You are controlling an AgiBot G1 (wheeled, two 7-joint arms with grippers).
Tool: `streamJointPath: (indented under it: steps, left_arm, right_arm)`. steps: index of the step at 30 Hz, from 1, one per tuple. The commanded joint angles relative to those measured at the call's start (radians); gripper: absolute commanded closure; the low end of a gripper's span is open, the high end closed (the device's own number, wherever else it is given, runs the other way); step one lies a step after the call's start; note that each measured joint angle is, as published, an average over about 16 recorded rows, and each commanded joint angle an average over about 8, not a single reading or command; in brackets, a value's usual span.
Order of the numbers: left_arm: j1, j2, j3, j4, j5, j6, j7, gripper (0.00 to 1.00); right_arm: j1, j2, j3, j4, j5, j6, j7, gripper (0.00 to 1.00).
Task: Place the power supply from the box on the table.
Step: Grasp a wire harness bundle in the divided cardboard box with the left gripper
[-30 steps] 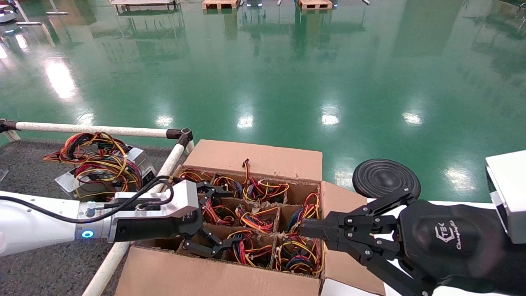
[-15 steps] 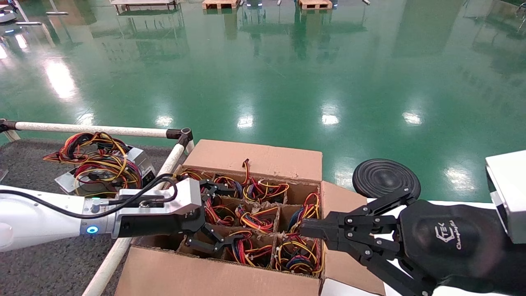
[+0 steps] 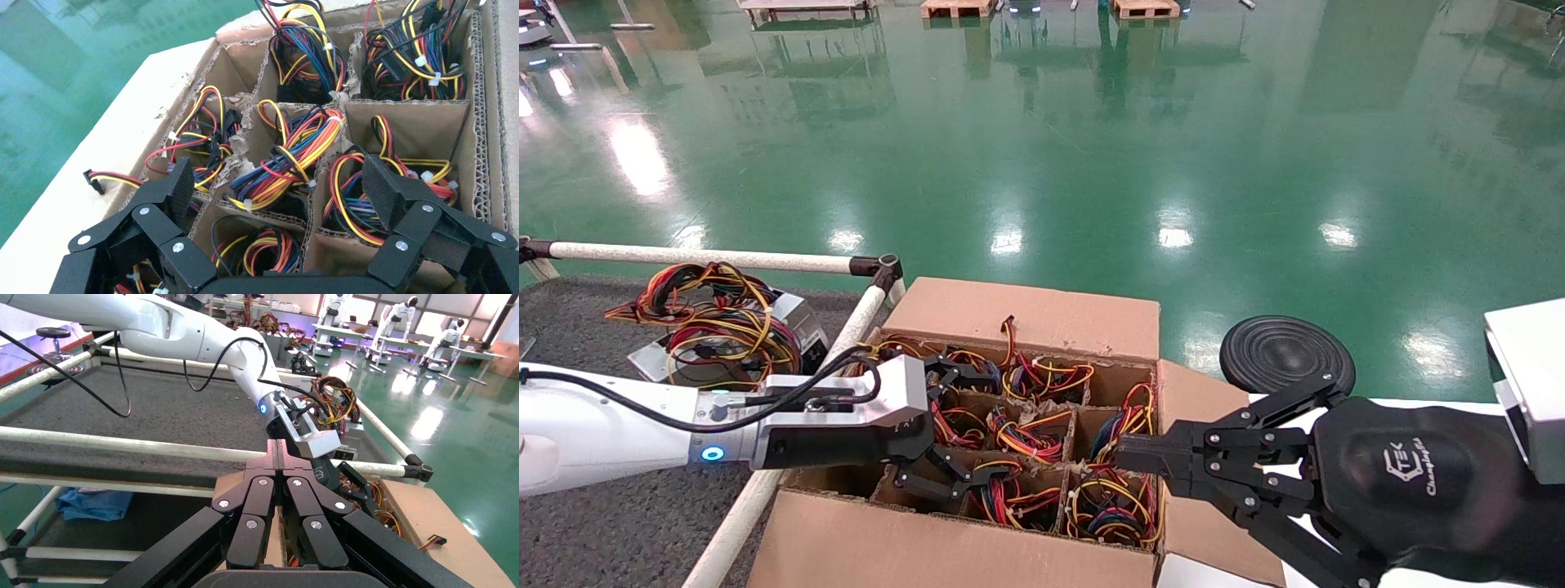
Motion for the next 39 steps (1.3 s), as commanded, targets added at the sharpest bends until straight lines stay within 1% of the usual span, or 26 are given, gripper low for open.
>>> streamJointPath:
  steps: [1,20,39]
  left_arm:
    - [-0.001,0.003,0.002,0.004,-0.002,0.002,0.005,1.00]
    - [-0.014,0.037,0.025,0.071,-0.016,0.026,0.052,1.00]
    - [-0.023,0.062,0.028,0.139,-0.035,0.054,0.093,1.00]
  right_arm:
    - [0.000,0.000,0.000,0.000,0.000,0.000,0.000,1.00]
    - [0.000,0.000,0.000,0.000,0.000,0.000,0.000,1.00]
    - [0.000,0.000,0.000,0.000,0.000,0.000,0.000,1.00]
